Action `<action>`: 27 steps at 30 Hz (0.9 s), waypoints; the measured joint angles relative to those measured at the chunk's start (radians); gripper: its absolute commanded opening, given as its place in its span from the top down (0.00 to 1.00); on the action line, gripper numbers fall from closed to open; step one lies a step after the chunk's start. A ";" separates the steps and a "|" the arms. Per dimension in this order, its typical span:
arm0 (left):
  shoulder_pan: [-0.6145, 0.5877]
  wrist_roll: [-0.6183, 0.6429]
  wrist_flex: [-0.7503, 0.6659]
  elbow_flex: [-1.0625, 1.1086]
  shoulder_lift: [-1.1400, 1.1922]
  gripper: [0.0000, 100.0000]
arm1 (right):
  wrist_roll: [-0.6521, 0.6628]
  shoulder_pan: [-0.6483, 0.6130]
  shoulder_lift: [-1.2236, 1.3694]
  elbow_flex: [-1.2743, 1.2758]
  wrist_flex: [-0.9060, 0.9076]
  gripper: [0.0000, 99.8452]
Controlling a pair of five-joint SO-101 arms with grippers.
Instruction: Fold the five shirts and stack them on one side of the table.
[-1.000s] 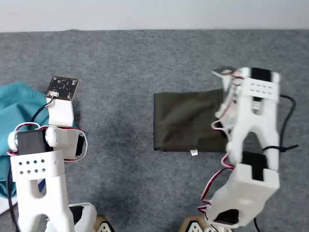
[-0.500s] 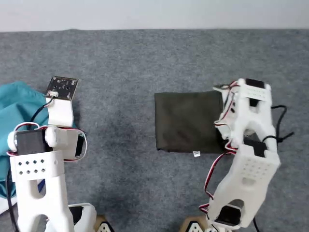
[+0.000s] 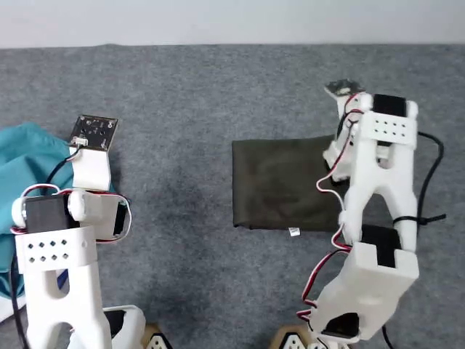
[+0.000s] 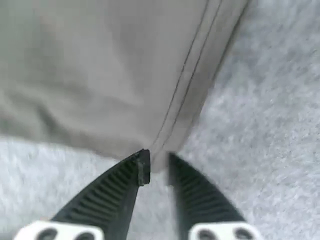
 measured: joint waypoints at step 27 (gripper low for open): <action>0.000 0.000 0.000 0.006 0.000 1.00 | -0.315 -0.095 0.311 -0.028 -0.212 0.98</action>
